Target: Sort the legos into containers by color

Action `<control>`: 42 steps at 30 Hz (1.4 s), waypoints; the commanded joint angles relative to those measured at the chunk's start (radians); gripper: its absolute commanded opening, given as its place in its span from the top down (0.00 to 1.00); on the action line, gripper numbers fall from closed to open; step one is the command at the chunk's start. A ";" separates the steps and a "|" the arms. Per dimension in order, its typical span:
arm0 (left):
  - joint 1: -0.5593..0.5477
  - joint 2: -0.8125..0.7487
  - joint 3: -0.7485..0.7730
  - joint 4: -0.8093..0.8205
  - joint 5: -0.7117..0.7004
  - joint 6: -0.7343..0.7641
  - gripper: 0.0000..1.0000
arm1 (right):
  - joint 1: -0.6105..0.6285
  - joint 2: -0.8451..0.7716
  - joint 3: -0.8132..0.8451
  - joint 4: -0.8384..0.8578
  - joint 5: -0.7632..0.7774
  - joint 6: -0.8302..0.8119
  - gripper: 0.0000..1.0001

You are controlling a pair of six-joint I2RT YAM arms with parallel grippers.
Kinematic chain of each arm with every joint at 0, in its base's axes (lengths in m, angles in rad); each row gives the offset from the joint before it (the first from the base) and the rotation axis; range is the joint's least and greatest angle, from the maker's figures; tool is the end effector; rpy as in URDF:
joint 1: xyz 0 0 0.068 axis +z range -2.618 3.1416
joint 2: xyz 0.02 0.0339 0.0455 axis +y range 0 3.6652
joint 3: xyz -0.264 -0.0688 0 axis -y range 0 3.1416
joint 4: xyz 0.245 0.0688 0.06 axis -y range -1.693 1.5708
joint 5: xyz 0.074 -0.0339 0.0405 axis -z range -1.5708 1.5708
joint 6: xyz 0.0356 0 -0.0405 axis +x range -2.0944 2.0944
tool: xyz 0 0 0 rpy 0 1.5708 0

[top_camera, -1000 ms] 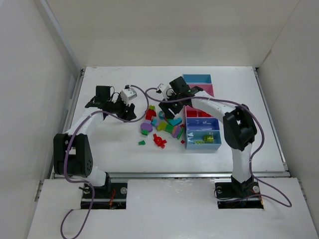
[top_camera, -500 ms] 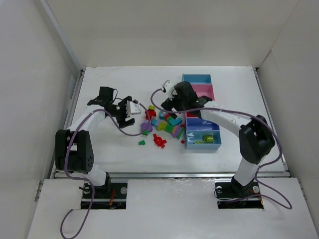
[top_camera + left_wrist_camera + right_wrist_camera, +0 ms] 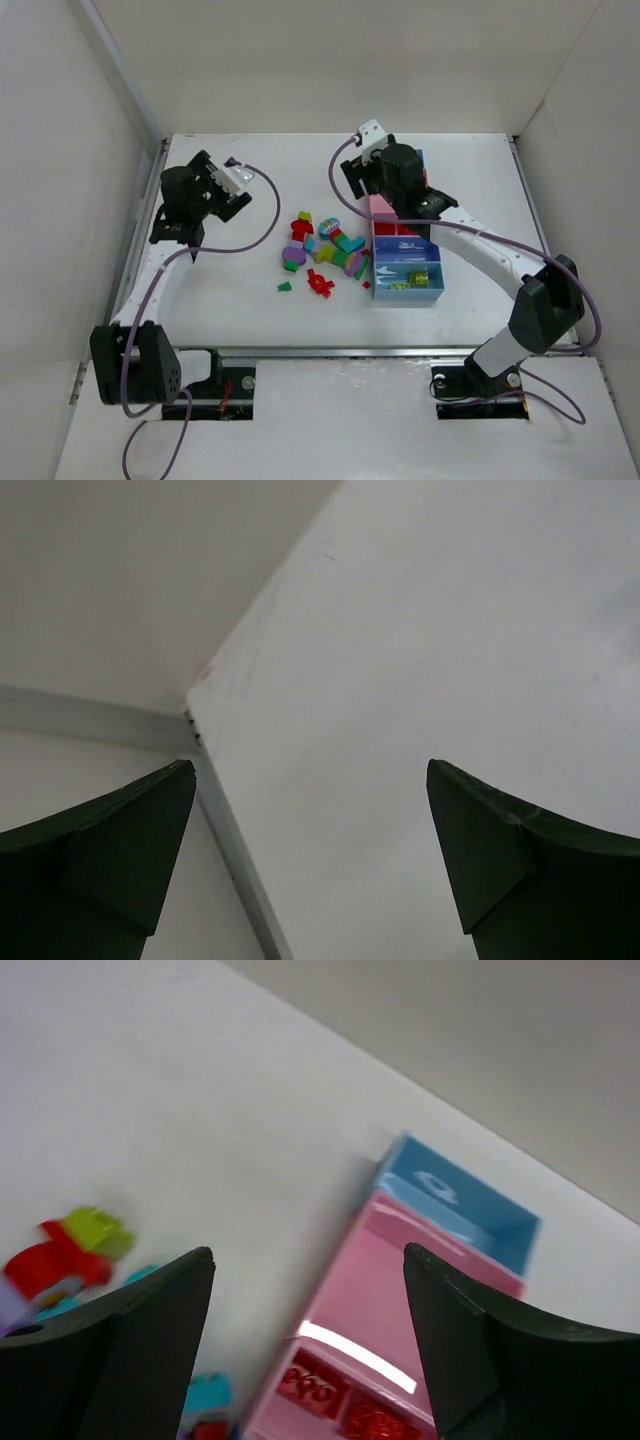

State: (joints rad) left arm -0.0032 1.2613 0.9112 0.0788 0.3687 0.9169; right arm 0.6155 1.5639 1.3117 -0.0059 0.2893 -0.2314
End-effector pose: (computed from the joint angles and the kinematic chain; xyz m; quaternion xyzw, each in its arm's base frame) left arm 0.2936 -0.0138 0.3086 0.4469 0.6521 0.1314 0.5981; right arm 0.3120 0.2082 0.3469 -0.2419 0.7509 0.0032 0.6145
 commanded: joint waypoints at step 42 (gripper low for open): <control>-0.060 -0.289 -0.437 0.312 -0.215 -0.570 0.00 | 0.237 0.404 0.084 -0.449 -0.639 0.008 0.43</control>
State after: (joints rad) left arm -0.0589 0.9997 0.4847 0.3344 0.1455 0.3389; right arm 0.8505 1.9556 1.3369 -0.4191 -0.3180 -0.1875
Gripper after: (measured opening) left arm 0.997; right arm 0.560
